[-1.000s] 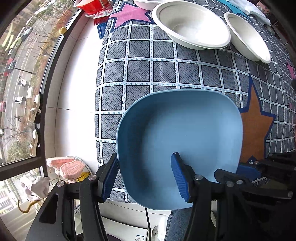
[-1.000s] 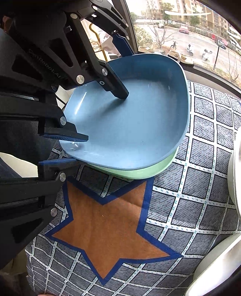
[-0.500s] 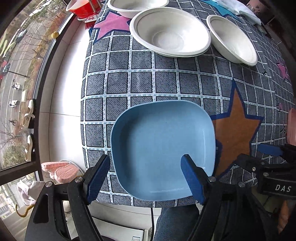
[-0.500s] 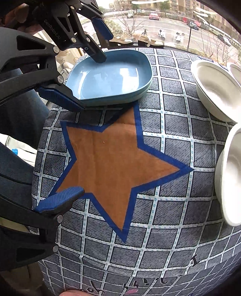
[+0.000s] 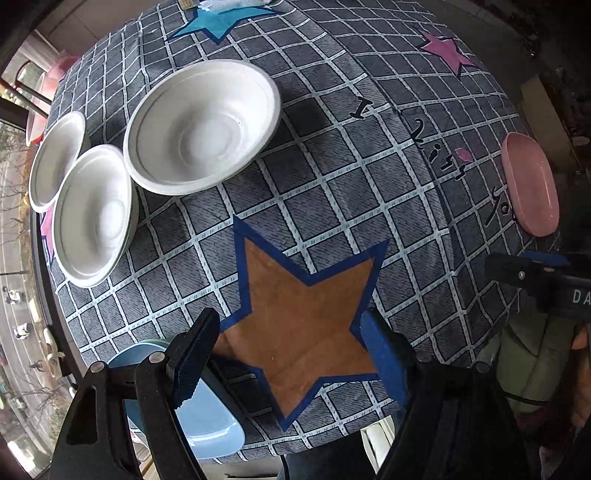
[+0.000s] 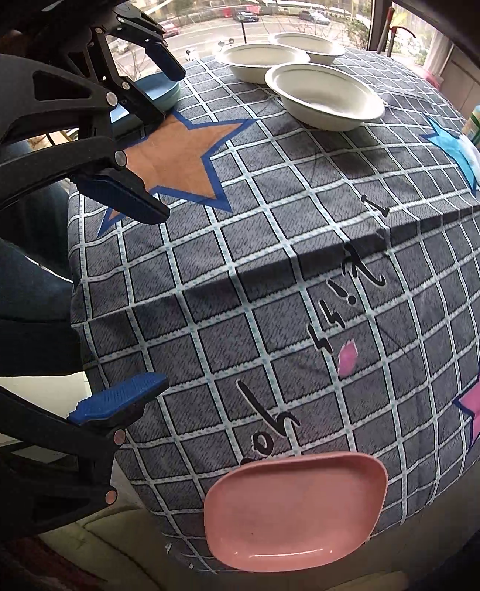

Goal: Organize plates and bowls
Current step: 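Reach the right gripper to the pink plate and grasp its rim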

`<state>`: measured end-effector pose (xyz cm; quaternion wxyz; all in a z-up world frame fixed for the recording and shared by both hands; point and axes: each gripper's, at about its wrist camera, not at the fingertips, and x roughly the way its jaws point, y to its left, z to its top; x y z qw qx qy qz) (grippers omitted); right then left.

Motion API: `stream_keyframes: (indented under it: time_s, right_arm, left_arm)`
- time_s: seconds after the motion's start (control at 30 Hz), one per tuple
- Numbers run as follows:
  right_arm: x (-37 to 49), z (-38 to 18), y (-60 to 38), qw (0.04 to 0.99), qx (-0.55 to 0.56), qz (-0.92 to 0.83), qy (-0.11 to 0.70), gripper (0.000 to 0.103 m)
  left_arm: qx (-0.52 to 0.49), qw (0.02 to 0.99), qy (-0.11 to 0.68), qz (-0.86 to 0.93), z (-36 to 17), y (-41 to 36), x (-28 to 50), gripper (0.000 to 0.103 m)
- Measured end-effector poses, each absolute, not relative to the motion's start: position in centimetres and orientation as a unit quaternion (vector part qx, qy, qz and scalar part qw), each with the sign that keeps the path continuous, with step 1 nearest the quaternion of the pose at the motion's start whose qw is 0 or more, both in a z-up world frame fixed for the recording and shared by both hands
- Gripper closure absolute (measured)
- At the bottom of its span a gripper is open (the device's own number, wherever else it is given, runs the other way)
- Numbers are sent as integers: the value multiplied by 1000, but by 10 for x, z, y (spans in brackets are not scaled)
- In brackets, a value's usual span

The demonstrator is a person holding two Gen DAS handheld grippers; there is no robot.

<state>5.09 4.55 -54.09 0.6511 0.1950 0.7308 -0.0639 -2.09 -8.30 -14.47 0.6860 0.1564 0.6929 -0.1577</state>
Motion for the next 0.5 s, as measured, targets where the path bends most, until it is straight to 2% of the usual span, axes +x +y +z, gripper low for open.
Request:
stream_keyframes:
  time_s: [0.1,0.13,0.17,0.43,0.5]
  right_arm:
    - [45,-539,-18,656,216,-103,715,19]
    - [46,-535,-48,659,222,-117,709,15]
    - [44,-533,-63,662,226,-131,702,0]
    - [40,-518,-207,656,242,-200,686,0]
    - [40,-527,-218,649,250,-213,687,0]
  left_arm:
    - [170,679,690,-187,-146,-121,-18,21]
    - [173,676,689,-195,-146,-133,-16,21]
    - [176,673,689,-204,-147,-147,-15,21]
    - [174,652,694,-251,-157,-237,-5,21]
    - [174,647,698,-255,-163,-255,-1,21]
